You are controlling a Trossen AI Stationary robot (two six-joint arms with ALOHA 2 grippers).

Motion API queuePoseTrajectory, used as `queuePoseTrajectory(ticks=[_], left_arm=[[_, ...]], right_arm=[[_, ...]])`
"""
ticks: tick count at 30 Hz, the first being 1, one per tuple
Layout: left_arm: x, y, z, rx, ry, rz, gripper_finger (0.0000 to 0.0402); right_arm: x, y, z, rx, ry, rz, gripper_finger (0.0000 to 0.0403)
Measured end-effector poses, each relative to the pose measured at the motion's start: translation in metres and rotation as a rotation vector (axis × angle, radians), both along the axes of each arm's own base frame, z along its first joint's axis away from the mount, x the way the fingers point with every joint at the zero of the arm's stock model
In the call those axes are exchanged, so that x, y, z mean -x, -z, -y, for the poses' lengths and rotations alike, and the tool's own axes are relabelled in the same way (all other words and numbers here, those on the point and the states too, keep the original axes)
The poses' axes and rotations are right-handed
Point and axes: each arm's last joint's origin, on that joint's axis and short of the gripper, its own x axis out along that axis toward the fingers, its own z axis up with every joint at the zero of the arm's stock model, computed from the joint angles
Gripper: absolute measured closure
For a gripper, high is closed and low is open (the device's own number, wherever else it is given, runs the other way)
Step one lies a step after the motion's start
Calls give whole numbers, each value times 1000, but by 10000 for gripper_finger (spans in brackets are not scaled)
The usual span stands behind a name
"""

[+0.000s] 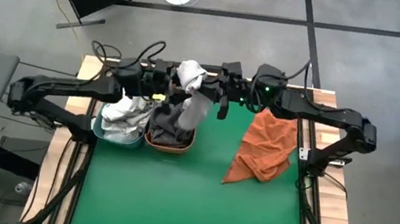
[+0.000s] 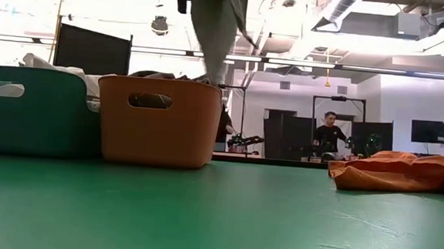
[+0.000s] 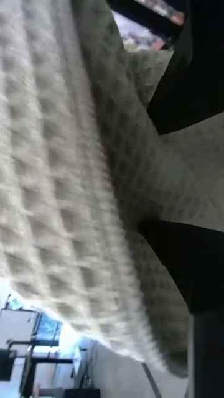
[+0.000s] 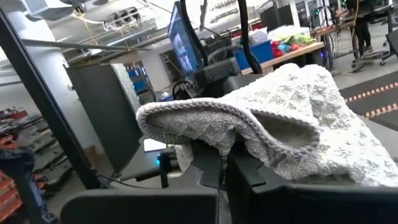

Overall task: Sort towels by color in basket
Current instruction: Put the light gray towel into the blue bin

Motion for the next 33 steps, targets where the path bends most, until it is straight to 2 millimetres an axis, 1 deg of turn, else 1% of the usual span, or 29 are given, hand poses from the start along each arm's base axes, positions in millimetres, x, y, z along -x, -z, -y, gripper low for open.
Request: queuePoseTrajectory(ticks=[3, 8, 11, 14, 16, 18, 20, 21, 25, 27, 30, 33], left_arm=[[-4, 0, -1, 10, -1, 40, 172], [-11, -1, -3, 51, 17, 122, 173], [-13, -4, -2, 56, 29, 189, 185], [-12, -7, -2, 50, 31, 225, 222], [-10, -9, -2, 47, 28, 240, 263], [-7, -13, -2, 42, 24, 260, 318], [-2, -17, -3, 43, 20, 281, 373], [1, -20, -4, 48, 16, 296, 384], [13, -30, -6, 47, -1, 336, 393], [23, -38, -6, 24, -15, 367, 395], [47, -53, -4, -25, -30, 407, 396], [73, -62, 2, -22, -39, 350, 396]], right_arm=[[1, -1, 0, 1, 0, 6, 372], [1, -1, 0, 1, -6, 5, 341], [1, -1, 0, 1, -17, 3, 337], [1, 0, -1, 0, -19, -10, 335], [1, 0, -1, -1, -19, -14, 334], [1, 1, -1, -1, -23, -17, 333], [1, 1, -1, -1, -36, -23, 333], [0, 2, -2, -2, -38, -29, 332], [0, 7, -2, -12, -39, -84, 329], [0, 11, -2, -22, -42, -122, 321], [0, 15, -2, -45, -44, -166, 305], [2, 18, -2, -54, -45, -203, 290]])
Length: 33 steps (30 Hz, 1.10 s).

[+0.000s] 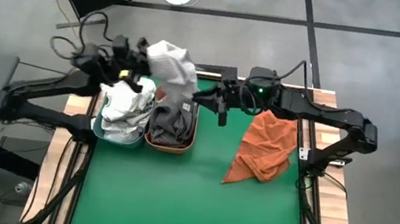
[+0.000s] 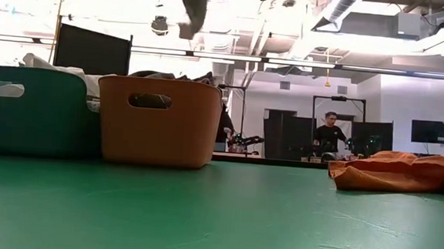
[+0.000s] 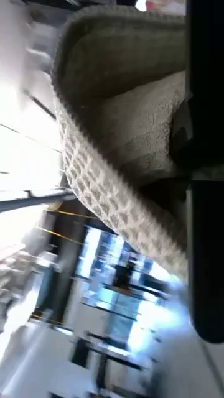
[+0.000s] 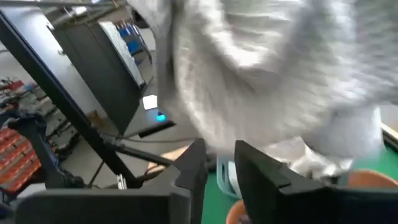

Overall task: Sort towels by color in basket
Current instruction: Put the light gray towel into the blue bin

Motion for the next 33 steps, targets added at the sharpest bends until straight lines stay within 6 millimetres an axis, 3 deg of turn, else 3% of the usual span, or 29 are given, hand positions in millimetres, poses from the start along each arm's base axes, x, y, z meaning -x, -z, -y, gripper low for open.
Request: queuePoseTrajectory(ticks=[8, 13, 17, 25, 29, 33], left_arm=[[72, 12, 22, 166, -28, -304, 394], [110, 22, 34, 288, -106, -357, 393], [130, 33, 41, 351, -201, -430, 392], [137, 80, 35, 630, -534, -840, 396], [125, 98, 27, 660, -623, -1015, 396], [107, 129, 19, 638, -651, -1179, 396]], right_arm=[[2, 2, 4, -4, 13, -25, 280], [3, 2, 11, -4, 35, -24, 280], [4, 1, 17, -11, 52, -13, 280], [4, -3, 18, -18, 59, 20, 280], [4, -3, 18, -13, 56, 20, 280], [4, -3, 18, -11, 56, 20, 280]])
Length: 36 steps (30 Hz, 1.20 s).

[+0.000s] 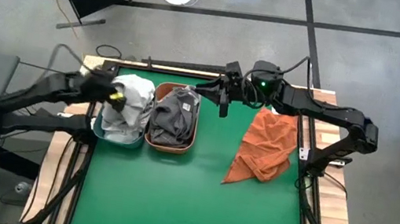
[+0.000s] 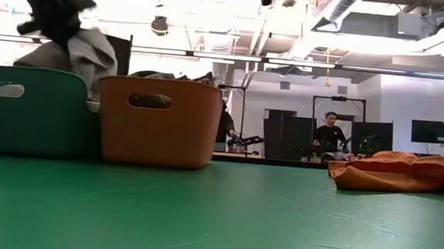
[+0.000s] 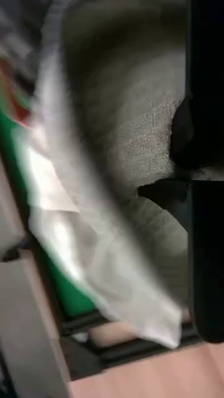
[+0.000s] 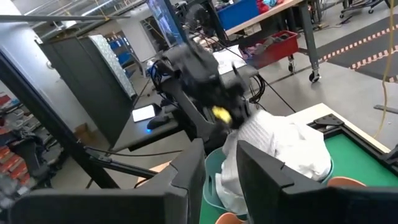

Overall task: Sort towels by color in basket
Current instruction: Put the light gray towel into the blue bin

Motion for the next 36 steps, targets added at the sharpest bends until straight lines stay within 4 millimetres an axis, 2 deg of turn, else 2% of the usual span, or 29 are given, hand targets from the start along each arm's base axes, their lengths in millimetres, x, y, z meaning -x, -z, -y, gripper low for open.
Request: queuePoseTrajectory(ticks=[3, 6, 10, 16, 20, 26, 32, 36], left_arm=[[-13, 35, -7, 54, -4, -124, 396], [-26, 62, -14, 120, -17, -130, 396], [-40, 83, -22, 180, -22, -114, 396], [-53, 115, -31, 254, 44, -298, 395], [-59, 129, -34, 307, 111, -401, 385], [-62, 127, -35, 351, 87, -448, 341], [-61, 103, -39, 376, 54, -503, 291], [-64, 85, -44, 356, 53, -486, 272]], right_arm=[[0, 0, 0, 0, 0, 0, 280], [0, 1, 0, -1, -1, -6, 280], [0, 2, -2, -5, -6, -21, 280], [0, 4, -2, -9, -6, -39, 281], [0, 4, -2, -8, -6, -38, 281], [0, 4, -2, -8, -6, -39, 281], [0, 4, 1, -6, 2, -39, 281], [1, 4, 3, -6, 10, -39, 281]])
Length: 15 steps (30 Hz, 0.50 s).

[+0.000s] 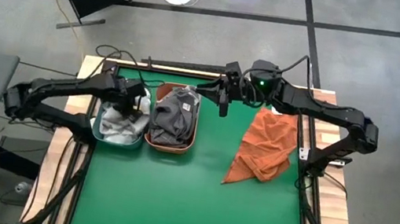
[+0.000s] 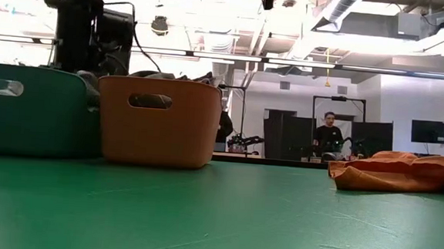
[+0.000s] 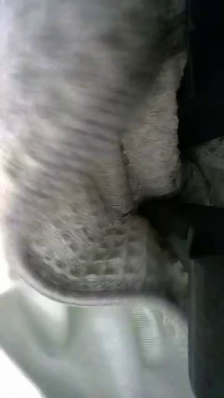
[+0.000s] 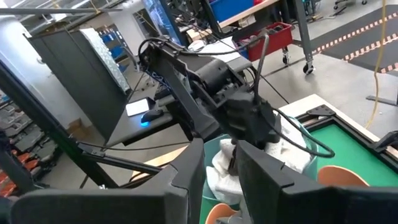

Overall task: Sort towels by color in basket
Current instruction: Put the light gray towel into the blue bin

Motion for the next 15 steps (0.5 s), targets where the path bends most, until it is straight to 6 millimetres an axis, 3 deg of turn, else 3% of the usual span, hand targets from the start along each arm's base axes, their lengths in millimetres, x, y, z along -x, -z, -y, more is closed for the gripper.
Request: queuePoseTrajectory(ticks=[6, 11, 15], left_arm=[[-11, -36, -6, -74, 112, 74, 269], [-11, -59, -7, -103, 270, 30, 269], [-9, -70, -9, -191, 301, -58, 269]], right_arm=[[0, 0, 0, 0, -1, 0, 281], [0, 0, 0, -2, -1, 0, 281], [0, 0, 0, -2, -1, 0, 281]])
